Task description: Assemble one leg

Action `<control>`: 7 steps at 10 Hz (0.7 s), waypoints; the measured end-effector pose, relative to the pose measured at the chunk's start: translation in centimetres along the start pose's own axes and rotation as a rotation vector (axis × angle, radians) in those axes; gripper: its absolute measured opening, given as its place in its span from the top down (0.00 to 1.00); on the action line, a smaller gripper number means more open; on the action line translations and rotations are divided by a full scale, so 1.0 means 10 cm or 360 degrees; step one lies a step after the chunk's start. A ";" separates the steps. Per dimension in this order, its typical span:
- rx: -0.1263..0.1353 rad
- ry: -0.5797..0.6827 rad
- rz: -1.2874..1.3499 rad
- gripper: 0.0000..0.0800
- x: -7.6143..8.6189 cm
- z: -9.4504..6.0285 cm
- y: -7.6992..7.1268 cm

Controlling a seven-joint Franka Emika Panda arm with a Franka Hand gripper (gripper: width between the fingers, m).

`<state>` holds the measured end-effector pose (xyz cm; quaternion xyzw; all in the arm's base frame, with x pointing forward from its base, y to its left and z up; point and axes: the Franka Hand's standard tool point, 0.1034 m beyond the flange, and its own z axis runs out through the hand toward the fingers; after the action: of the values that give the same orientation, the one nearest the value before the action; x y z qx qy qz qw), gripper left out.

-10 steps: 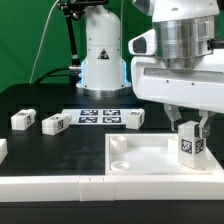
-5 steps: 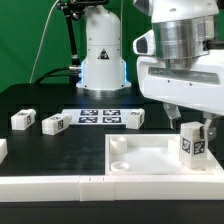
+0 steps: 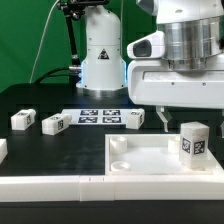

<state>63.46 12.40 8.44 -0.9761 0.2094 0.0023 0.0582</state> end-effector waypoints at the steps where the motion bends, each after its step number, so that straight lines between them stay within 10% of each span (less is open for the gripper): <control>1: -0.0008 0.0003 -0.0184 0.19 0.00 -0.01 -0.01; 7: -0.0065 0.0001 -0.1046 0.22 0.03 0.01 0.04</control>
Offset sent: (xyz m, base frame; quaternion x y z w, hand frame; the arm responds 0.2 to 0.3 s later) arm 0.0083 0.0010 0.0021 -0.0548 0.0112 -0.2506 0.9665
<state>63.54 11.98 8.31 -0.9924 -0.1169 -0.0126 0.0362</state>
